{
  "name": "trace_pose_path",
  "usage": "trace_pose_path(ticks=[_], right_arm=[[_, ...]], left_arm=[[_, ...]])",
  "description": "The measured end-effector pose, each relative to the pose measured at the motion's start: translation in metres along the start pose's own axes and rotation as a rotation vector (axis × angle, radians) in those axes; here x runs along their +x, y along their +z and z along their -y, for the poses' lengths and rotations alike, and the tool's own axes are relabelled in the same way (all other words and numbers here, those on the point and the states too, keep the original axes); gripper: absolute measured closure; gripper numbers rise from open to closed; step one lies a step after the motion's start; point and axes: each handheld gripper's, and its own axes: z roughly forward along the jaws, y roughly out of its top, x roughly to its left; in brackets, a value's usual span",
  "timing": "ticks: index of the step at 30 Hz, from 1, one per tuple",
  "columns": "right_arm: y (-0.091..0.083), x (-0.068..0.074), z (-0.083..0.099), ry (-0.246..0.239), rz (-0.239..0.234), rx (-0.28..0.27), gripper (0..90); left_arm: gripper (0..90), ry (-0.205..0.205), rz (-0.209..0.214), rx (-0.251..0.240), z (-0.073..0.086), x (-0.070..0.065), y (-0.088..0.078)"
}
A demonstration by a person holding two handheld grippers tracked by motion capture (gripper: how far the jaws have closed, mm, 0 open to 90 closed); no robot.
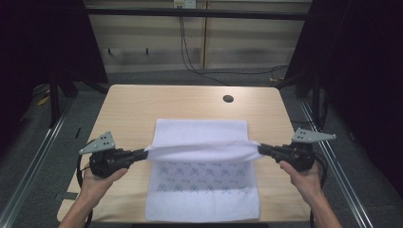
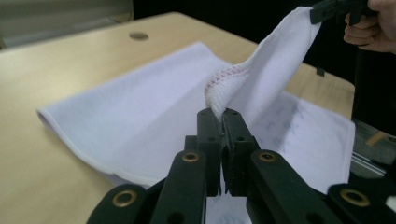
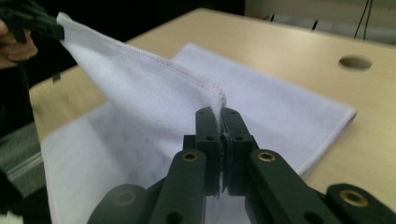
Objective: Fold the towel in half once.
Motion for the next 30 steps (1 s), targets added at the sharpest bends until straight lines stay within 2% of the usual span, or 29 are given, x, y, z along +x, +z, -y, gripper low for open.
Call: trace_pose_path(ticks=[3, 6, 9, 11, 13, 15, 16, 18, 20, 21, 22, 24, 26, 28, 30], right_arm=[[0.005, 0.004, 0.023, 0.017, -0.021, 0.045, 87.4], [0.011, 0.009, 0.043, 0.026, -0.024, 0.094, 87.3], [0.013, 0.013, 0.057, 0.034, -0.047, 0.139, 87.1], [0.010, 0.018, 0.063, 0.037, -0.058, 0.135, 86.8], [0.004, 0.025, 0.067, 0.035, -0.065, 0.125, 86.4], [0.000, 0.030, 0.073, 0.036, -0.063, 0.136, 85.6], [-0.002, 0.032, 0.077, 0.037, -0.067, 0.150, 85.0], [-0.002, 0.036, 0.086, 0.016, -0.070, 0.207, 81.2], [-0.002, 0.039, 0.093, 0.011, -0.105, 0.254, 77.6], [-0.002, 0.040, 0.095, 0.006, -0.106, 0.276, 77.3], [-0.003, 0.042, 0.097, 0.007, -0.120, 0.288, 76.5], [-0.004, 0.044, 0.100, 0.004, -0.148, 0.309, 74.6], [-0.008, 0.046, 0.102, 0.011, -0.161, 0.320, 73.8], [-0.013, 0.049, 0.103, 0.014, -0.178, 0.313, 71.8], [-0.020, 0.051, 0.102, 0.004, -0.181, 0.302, 70.2]], left_arm=[[87.5, -0.036, 0.007, 0.072, 0.025, 0.001, 0.010], [87.3, -0.049, 0.026, 0.135, 0.042, 0.000, 0.015], [86.8, -0.071, 0.046, 0.152, 0.055, -0.006, 0.014], [86.8, -0.088, 0.043, 0.144, 0.060, -0.013, 0.010], [86.6, -0.075, 0.054, 0.131, 0.063, -0.021, 0.004], [85.7, -0.069, 0.081, 0.153, 0.069, -0.028, 0.003], [84.3, -0.060, 0.079, 0.166, 0.072, -0.031, 0.003], [80.7, -0.038, 0.102, 0.197, 0.077, -0.035, 0.004], [78.5, -0.035, 0.106, 0.221, 0.079, -0.035, 0.006], [77.2, -0.026, 0.133, 0.225, 0.078, -0.035, 0.006], [75.6, -0.020, 0.157, 0.235, 0.078, -0.035, 0.007], [73.4, -0.021, 0.172, 0.272, 0.079, -0.037, 0.010], [71.6, -0.004, 0.197, 0.283, 0.079, -0.040, 0.010], [70.1, -0.008, 0.228, 0.268, 0.077, -0.042, 0.005], [67.9, -0.011, 0.208, 0.237, 0.077, -0.042, 0.000]])
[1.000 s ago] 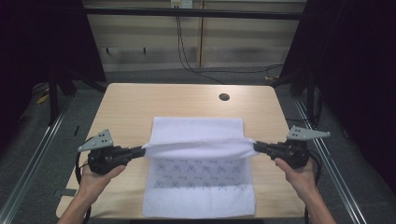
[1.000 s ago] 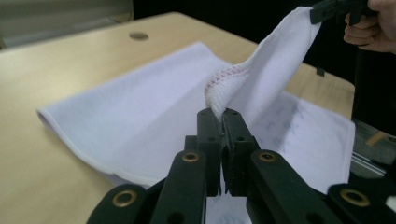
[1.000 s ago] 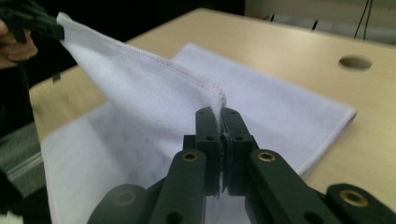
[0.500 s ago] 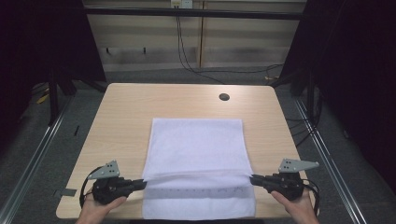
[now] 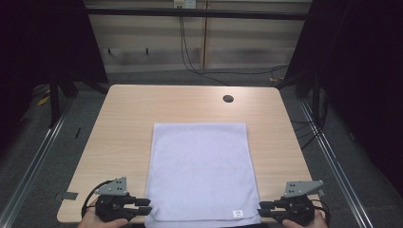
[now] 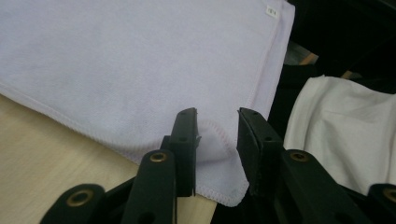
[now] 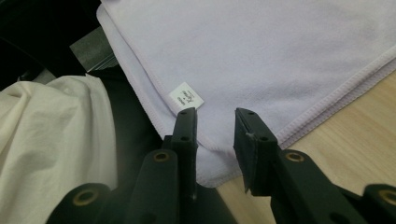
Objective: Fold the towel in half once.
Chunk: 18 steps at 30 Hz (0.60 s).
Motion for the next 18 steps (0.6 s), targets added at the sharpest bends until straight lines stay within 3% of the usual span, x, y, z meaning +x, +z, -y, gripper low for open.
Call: trace_pose_path(ticks=[4, 6, 8, 10, 11, 13, 15, 18], right_arm=[[-0.002, -0.008, -0.005, 0.018, 0.046, -0.055, 69.0], [0.002, -0.015, -0.013, 0.021, 0.082, -0.070, 67.2], [0.006, -0.022, -0.022, 0.025, 0.108, -0.100, 67.0], [0.012, -0.029, -0.033, 0.015, 0.128, -0.120, 66.1], [0.017, -0.032, -0.039, 0.011, 0.135, -0.123, 65.7], [0.026, -0.040, -0.051, 0.009, 0.141, -0.130, 65.0], [0.036, -0.047, -0.062, -0.001, 0.139, -0.132, 64.3], [0.055, -0.056, -0.077, -0.005, 0.161, -0.093, 59.4]], left_arm=[[65.0, -0.051, -0.047, -0.053, -0.006, 0.013, -0.003], [64.1, -0.053, -0.072, -0.068, -0.015, 0.023, 0.000], [64.3, -0.101, -0.111, -0.082, -0.023, 0.036, 0.005], [63.7, -0.107, -0.134, -0.075, -0.032, 0.048, 0.012], [63.2, -0.109, -0.144, -0.072, -0.035, 0.055, 0.015], [63.2, -0.149, -0.173, -0.072, -0.040, 0.071, 0.021], [62.7, -0.153, -0.194, -0.057, -0.044, 0.084, 0.027], [62.7, -0.170, -0.223, -0.051, -0.051, 0.101, 0.034]])
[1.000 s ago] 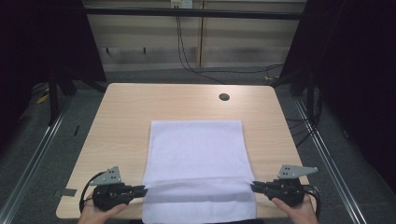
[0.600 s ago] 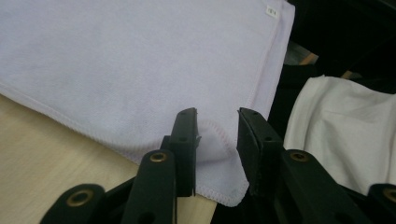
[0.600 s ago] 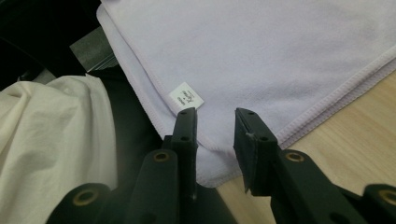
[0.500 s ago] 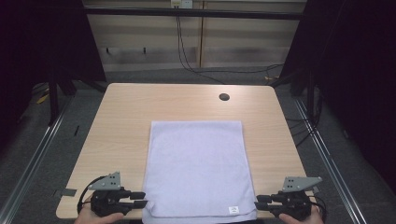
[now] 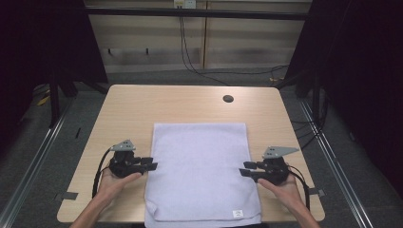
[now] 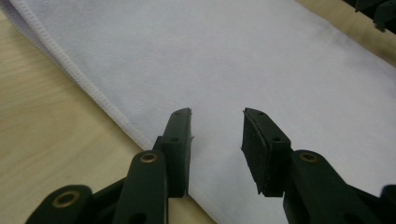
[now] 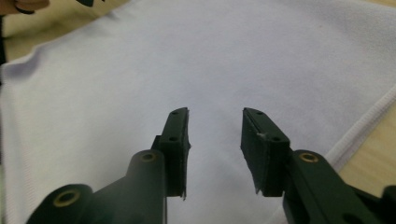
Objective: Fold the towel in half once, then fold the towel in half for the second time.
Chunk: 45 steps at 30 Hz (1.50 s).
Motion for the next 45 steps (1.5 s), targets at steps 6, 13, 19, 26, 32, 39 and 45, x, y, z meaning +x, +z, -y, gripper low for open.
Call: trace_pose_path(ticks=[6, 13, 19, 26, 32, 39, 45], right_arm=[[0.035, -0.017, -0.013, 0.008, 0.069, 0.078, 56.0], [0.050, -0.039, -0.024, 0.037, 0.054, 0.095, 58.1], [0.062, -0.045, -0.020, 0.033, 0.104, 0.121, 63.1], [0.064, -0.035, -0.017, -0.015, 0.139, 0.152, 70.9], [0.050, -0.024, -0.005, -0.028, 0.103, 0.176, 82.3], [0.031, -0.007, 0.012, -0.024, 0.055, 0.200, 82.1], [0.018, 0.006, 0.028, 0.010, -0.014, 0.185, 81.2]], left_arm=[[62.4, -0.066, -0.013, -0.008, -0.011, 0.014, 0.018], [64.5, 0.036, -0.099, 0.088, -0.013, 0.012, 0.038], [66.9, 0.101, -0.134, 0.087, -0.008, 0.004, 0.036], [81.3, 0.095, -0.095, 0.055, 0.000, 0.008, 0.032], [85.3, 0.099, -0.046, 0.082, 0.007, -0.005, 0.027], [84.5, 0.107, 0.008, 0.110, 0.024, -0.031, 0.016], [82.0, 0.105, 0.036, 0.145, 0.036, -0.048, 0.004]])
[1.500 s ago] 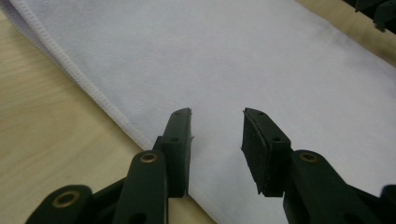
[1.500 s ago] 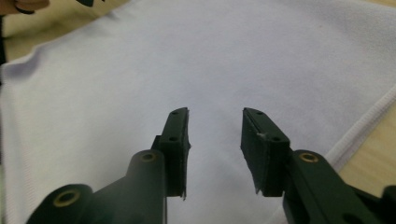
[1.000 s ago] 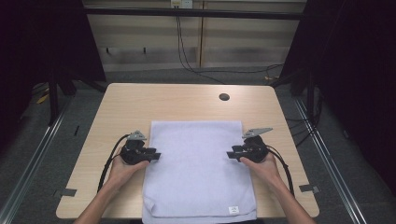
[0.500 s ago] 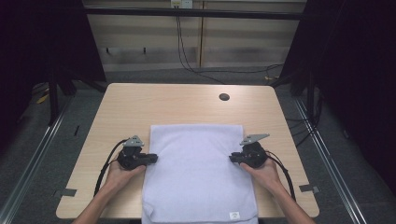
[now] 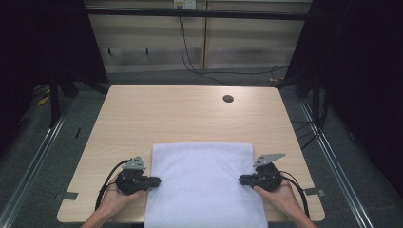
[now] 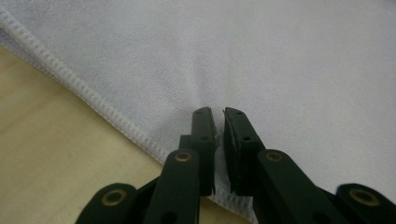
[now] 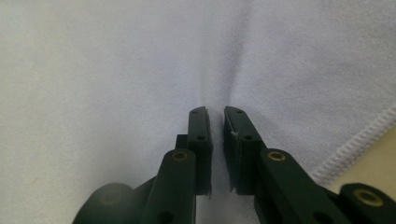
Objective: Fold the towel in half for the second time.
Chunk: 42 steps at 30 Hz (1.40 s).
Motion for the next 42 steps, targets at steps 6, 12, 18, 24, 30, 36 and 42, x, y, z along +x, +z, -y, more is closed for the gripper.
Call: trace_pose_path(ticks=[6, 12, 18, 24, 30, 36, 42], right_arm=[[-0.007, 0.013, 0.009, -0.013, -0.046, 0.024, 73.7], [-0.021, -0.019, -0.013, 0.027, 0.045, -0.109, 67.3], [-0.021, -0.068, -0.038, 0.082, 0.134, -0.180, 62.1], [-0.001, -0.096, -0.048, 0.118, 0.116, -0.176, 60.9], [0.013, -0.098, -0.041, 0.111, 0.092, -0.109, 57.2], [0.012, -0.096, -0.034, 0.104, 0.098, -0.084, 62.3], [0.010, -0.089, -0.032, 0.109, 0.081, -0.057, 79.2]], left_arm=[[73.6, 0.002, 0.018, 0.017, 0.003, -0.006, -0.006], [66.7, -0.019, -0.035, -0.087, -0.020, 0.018, -0.012], [67.1, -0.067, -0.107, -0.162, -0.041, 0.060, -0.011], [62.6, -0.118, -0.127, -0.157, -0.050, 0.089, 0.002], [50.7, -0.114, -0.112, -0.119, -0.052, 0.094, 0.014], [51.2, -0.093, -0.133, -0.090, -0.045, 0.093, 0.019], [75.8, -0.048, -0.093, -0.073, -0.044, 0.085, 0.023]])
